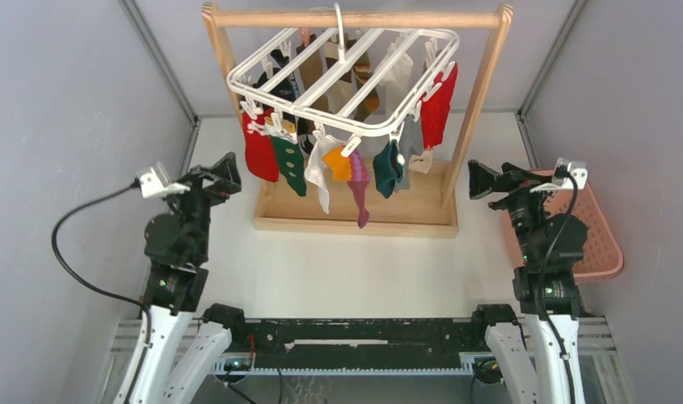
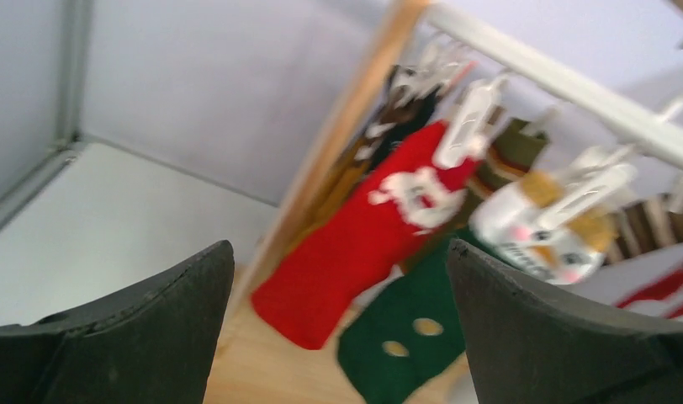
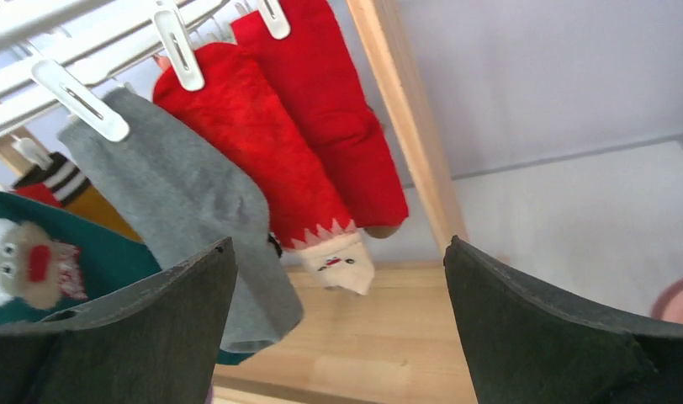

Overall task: Remove the socks clipped to the hanger
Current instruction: Move the clothesline to the center of the board.

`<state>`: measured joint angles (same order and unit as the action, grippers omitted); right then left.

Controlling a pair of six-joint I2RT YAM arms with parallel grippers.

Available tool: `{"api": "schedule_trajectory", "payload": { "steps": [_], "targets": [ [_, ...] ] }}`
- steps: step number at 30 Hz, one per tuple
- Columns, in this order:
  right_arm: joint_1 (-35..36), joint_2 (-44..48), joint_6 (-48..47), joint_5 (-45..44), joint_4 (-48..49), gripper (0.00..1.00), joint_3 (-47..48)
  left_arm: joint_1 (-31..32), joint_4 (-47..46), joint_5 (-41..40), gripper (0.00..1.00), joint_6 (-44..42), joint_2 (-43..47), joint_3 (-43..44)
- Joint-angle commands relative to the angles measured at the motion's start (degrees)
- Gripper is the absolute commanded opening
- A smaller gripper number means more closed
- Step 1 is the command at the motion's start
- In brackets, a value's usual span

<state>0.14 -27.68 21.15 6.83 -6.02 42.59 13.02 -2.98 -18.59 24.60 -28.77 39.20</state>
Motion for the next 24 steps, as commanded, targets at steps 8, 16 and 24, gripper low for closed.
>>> {"api": "schedule_trajectory", "payload": {
  "steps": [8, 16, 24],
  "targets": [
    [-1.43, -15.83, 4.24, 12.47, -20.3, 1.0, 13.05, 5.19, 27.44, 9.9, 1.0, -0.45, -10.31, 26.03],
    [10.39, -24.65, -2.35, -7.81, -31.36, 0.9, 16.63, 3.83, 34.84, 9.38, 1.0, 7.32, -16.35, 24.29],
    [16.53, -30.2, -0.26, -13.64, -27.46, 0.82, 8.72, 3.6, 33.77, 11.31, 0.91, 6.94, -14.01, 10.45]
  ]
}}
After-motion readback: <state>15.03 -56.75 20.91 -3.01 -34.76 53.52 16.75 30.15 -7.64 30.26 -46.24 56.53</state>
